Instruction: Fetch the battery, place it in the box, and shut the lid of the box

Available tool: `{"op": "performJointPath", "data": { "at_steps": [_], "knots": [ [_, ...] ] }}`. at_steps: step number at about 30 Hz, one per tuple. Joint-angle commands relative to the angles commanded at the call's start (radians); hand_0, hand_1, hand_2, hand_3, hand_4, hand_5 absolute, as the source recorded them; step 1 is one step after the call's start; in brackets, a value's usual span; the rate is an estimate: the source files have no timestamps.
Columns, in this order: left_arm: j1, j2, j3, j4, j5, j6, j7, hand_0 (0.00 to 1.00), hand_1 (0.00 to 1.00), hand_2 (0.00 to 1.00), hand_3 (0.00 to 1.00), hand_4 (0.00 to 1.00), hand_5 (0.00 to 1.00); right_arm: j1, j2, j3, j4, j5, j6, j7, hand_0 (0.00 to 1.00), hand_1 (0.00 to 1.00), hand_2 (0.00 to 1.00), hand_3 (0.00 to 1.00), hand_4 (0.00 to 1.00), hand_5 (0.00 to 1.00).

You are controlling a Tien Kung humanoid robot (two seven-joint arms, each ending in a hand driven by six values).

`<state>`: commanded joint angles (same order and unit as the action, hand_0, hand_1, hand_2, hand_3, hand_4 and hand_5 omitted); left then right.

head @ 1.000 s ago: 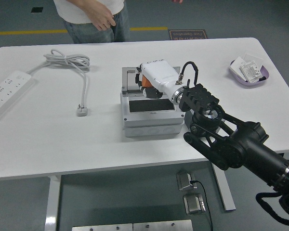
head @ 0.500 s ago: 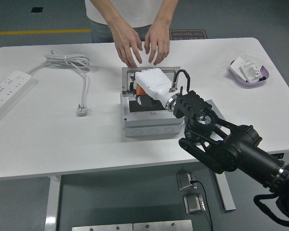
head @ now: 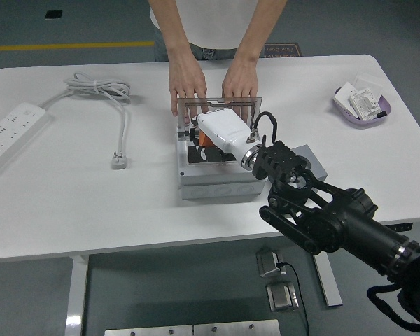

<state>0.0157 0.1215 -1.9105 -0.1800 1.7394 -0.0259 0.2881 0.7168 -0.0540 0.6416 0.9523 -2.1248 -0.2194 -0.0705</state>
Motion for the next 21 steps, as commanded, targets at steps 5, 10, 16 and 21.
{"op": "performJointPath", "data": {
  "at_steps": [5, 10, 16, 21],
  "knots": [
    [-0.001, -0.001, -0.006, 0.0, 0.021, -0.001, 0.0, 0.695, 0.689, 0.659, 0.721, 0.672, 0.326, 0.006, 0.014, -0.002, -0.071, 0.031, -0.028, 0.043, 0.218, 0.235, 0.291, 0.294, 0.002, 0.002],
    [0.0, -0.001, -0.004, 0.0, 0.014, 0.0, 0.002, 0.695, 0.689, 0.659, 0.72, 0.671, 0.325, 0.005, 0.019, -0.01, -0.108, 0.053, -0.043, 0.064, 0.254, 0.238, 0.267, 0.25, 0.002, 0.002],
    [0.0, -0.002, -0.001, 0.0, 0.007, -0.001, 0.001, 0.695, 0.689, 0.659, 0.72, 0.671, 0.325, 0.003, 0.019, -0.004, -0.119, 0.068, -0.044, 0.078, 0.255, 0.237, 0.267, 0.251, 0.002, 0.002],
    [-0.001, -0.002, 0.0, 0.0, 0.005, 0.0, 0.0, 0.695, 0.689, 0.659, 0.72, 0.671, 0.325, 0.002, 0.018, 0.011, -0.131, 0.087, -0.026, 0.11, 0.255, 0.237, 0.267, 0.251, 0.002, 0.002]
  ]
}}
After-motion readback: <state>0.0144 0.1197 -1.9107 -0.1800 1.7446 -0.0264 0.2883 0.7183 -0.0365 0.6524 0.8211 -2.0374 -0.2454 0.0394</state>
